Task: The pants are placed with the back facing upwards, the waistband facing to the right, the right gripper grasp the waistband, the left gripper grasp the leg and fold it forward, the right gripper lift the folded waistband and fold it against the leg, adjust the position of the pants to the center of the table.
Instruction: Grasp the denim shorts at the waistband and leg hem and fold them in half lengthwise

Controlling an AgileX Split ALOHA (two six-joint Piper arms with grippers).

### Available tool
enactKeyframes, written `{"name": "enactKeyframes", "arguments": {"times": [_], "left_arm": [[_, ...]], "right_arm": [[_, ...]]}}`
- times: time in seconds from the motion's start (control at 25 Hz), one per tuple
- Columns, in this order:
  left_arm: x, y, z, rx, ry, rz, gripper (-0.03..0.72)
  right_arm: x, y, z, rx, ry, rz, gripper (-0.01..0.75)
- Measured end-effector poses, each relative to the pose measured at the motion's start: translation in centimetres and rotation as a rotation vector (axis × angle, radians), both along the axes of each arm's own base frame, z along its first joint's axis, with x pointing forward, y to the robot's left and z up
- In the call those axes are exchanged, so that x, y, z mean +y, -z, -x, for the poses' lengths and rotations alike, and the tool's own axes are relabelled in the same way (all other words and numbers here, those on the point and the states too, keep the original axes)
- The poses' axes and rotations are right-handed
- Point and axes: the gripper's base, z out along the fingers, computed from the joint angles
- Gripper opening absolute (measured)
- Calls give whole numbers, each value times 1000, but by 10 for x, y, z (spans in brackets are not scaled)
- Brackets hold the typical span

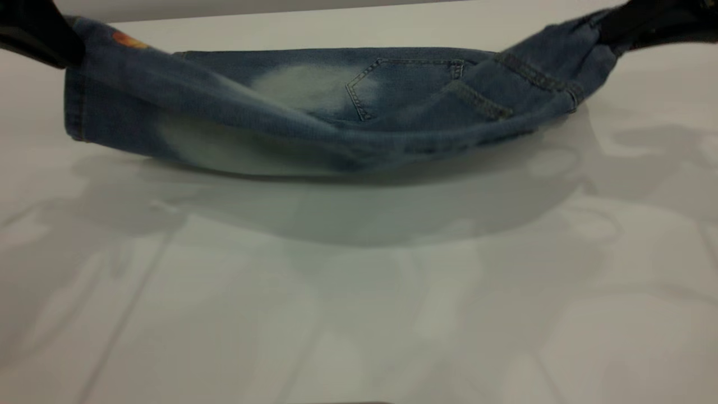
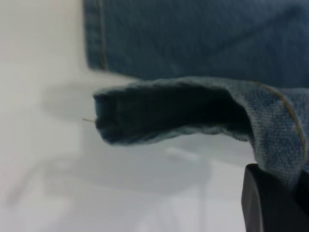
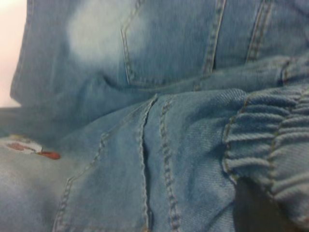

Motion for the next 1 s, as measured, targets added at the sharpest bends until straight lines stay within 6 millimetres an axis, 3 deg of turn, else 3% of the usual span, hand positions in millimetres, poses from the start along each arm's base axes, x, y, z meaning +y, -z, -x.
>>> {"name": "enactKeyframes", "arguments": {"times": [0.32,0.56,1.0], "left_arm": [[4,5,-27,-135,-77,-9,44],[3,30,-58,-141,-123,-2,44],[-33,55,-98,-248,-67,-36,44]], "right_arm": [[-6,16,-30,12,78,-16,40],[-8,30,-52,16,118,-42,40],[-15,51,-79,-75,210,-58,40]]}}
